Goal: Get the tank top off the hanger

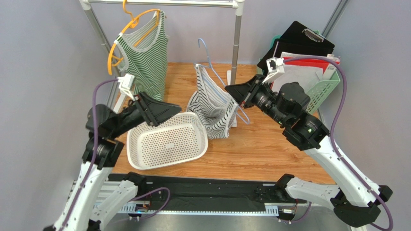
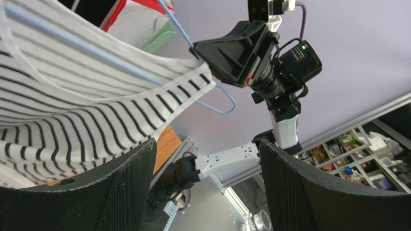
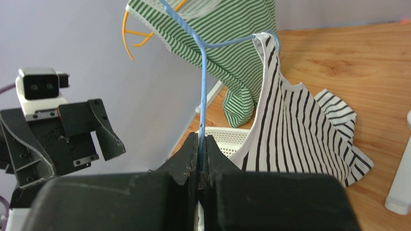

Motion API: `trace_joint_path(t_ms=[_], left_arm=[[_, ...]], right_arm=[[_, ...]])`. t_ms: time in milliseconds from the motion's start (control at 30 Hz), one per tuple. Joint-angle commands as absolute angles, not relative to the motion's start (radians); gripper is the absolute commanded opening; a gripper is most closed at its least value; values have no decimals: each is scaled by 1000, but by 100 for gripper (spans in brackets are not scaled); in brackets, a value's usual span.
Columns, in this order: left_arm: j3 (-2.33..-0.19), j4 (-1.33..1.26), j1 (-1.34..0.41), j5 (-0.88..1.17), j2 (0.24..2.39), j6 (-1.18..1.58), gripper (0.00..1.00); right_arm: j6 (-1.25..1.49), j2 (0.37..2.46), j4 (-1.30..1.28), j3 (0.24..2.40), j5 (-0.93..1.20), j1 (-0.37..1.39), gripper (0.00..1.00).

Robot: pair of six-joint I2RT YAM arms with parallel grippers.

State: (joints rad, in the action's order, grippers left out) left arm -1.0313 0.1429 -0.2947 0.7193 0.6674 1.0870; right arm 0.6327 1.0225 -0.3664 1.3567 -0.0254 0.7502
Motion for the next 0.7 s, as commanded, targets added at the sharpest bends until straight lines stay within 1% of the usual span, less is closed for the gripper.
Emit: trace_joint_path(t_ms=[0, 67, 133, 167, 267, 367, 433, 667], left_arm=[[-1106, 15, -495, 543, 819, 1020, 80], [-1141, 20, -576, 481, 894, 983, 78], [-1137, 15, -618, 425, 923, 973, 76], [-1128, 6, -656, 363, 937, 971, 75], [-1082, -60, -707, 258, 953, 986, 76], [-1066, -124, -739, 201, 988, 1014, 73], [-1075, -149, -755, 186, 1014, 1022, 71], [-1155, -186, -807, 176, 1170, 1038, 69]], right_arm=[[649, 968, -296, 1301, -15, 752, 0], [650, 942, -294, 1269, 18, 752, 0], [650, 925, -299, 1246, 32, 752, 0], [646, 917, -307, 1243, 35, 752, 0], [630, 881, -336, 1220, 40, 753, 0], [627, 845, -345, 1184, 63, 753, 0], [618, 825, -350, 1166, 66, 753, 0], [620, 781, -348, 1109, 87, 752, 0]])
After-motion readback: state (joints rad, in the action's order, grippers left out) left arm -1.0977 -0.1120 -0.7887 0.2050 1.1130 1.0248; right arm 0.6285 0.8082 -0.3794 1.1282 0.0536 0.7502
